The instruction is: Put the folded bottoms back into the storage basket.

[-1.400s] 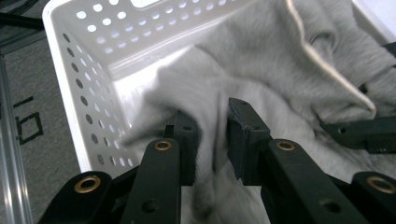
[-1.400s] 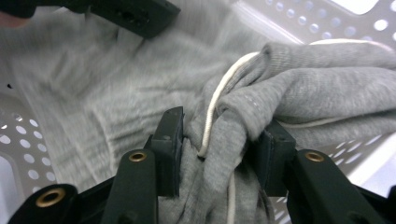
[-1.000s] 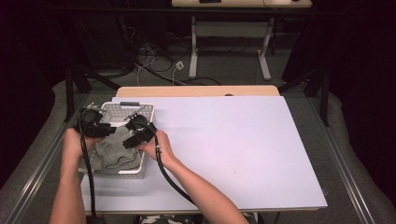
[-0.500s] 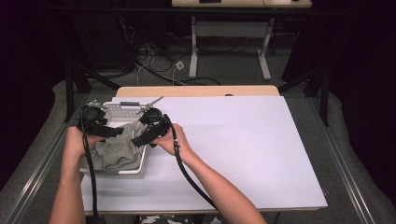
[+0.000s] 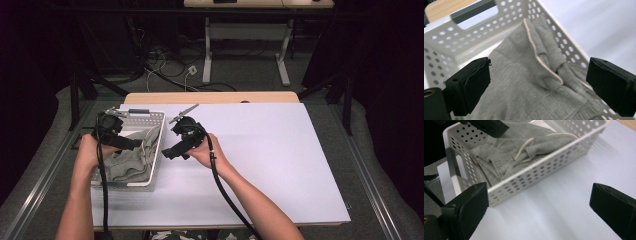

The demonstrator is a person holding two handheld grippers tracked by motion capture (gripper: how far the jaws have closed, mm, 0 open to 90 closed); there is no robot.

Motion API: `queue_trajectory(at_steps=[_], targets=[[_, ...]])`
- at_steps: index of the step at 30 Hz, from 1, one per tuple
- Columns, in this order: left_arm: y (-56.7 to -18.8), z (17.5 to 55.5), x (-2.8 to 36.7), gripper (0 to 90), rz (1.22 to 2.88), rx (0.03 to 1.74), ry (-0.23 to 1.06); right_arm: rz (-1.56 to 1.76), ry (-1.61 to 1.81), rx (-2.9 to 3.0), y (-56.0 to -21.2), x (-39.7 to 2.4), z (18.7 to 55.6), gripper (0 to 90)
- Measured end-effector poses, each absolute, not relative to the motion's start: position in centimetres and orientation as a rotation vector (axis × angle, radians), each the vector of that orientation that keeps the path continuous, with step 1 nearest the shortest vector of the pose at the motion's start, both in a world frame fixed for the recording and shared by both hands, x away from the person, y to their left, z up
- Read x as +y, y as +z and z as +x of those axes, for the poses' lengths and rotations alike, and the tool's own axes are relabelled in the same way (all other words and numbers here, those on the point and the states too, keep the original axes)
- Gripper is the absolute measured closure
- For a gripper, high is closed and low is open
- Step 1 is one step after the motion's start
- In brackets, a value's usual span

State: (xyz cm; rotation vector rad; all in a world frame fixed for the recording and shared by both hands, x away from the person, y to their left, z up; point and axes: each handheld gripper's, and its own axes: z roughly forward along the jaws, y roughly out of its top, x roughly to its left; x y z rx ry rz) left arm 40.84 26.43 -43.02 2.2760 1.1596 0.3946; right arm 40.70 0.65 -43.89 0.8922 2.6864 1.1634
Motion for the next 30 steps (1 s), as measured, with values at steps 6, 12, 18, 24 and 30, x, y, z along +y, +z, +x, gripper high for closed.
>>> queue_trajectory(at_steps=[6, 12, 18, 24, 30], targets=[[-43.1, 40.6, 24.7, 2.7, 2.308, 1.127, 0.386, 0.917, 1.141, 2.659, -44.1, -2.7, 40.4, 1.0], [-43.1, 39.9, 22.7, 1.0, 2.348, 1.066, 0.383, 0.924, 1.111, 2.638, -44.0, -5.5, 40.0, 0.8], [-43.4, 38.1, 20.9, 0.1, 2.423, 0.978, 0.416, 0.957, 1.072, 2.603, -44.0, -8.8, 39.0, 0.8], [-43.4, 36.8, 20.4, 0.1, 2.422, 0.95, 0.434, 0.977, 1.044, 2.579, -44.6, -11.1, 38.2, 0.9], [-43.6, 35.1, 20.2, 0.1, 2.398, 0.929, 0.443, 1.009, 1.009, 2.556, -45.5, -13.5, 37.1, 0.9]])
